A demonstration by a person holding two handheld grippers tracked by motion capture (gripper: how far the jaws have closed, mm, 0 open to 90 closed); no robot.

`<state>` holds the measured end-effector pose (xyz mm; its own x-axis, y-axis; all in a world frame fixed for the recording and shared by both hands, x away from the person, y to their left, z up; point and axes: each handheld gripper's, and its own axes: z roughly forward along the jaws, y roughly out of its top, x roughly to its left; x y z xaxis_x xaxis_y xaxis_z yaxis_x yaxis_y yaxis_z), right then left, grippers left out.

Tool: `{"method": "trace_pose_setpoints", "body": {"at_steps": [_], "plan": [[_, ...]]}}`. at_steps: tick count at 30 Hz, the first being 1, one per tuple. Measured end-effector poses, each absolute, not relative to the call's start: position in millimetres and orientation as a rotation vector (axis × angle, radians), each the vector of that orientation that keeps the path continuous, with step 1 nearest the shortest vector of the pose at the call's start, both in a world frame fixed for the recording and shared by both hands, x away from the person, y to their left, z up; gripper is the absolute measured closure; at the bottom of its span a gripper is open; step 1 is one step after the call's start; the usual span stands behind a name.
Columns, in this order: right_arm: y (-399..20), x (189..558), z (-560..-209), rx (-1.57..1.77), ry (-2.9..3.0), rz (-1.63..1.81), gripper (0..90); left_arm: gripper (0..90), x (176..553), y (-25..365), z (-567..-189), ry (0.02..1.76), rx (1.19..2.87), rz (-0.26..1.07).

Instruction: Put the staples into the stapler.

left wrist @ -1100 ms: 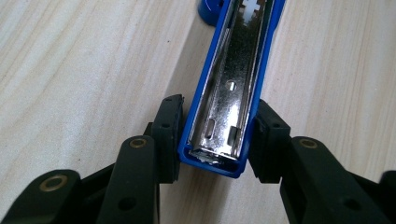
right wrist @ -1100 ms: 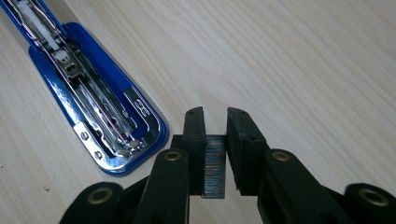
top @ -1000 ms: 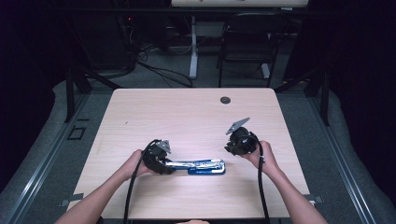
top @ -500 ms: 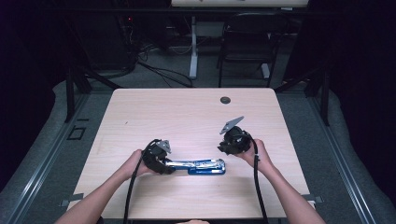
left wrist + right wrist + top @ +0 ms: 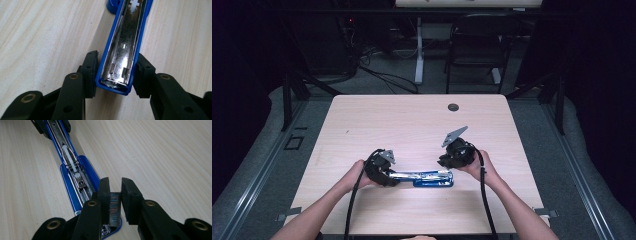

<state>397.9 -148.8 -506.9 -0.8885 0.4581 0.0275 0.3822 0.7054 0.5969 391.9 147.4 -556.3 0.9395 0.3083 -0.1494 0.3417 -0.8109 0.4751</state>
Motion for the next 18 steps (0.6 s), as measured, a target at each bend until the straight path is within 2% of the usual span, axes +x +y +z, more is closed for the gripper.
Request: {"method": "trace_pose_setpoints", "body": {"at_steps": [18], "plan": [[-141.5,392.6,-512.9,0.592,2.859,0.983,78.2,60.7,392.2,147.3,-555.8,0.461,2.584,-0.087]]}}
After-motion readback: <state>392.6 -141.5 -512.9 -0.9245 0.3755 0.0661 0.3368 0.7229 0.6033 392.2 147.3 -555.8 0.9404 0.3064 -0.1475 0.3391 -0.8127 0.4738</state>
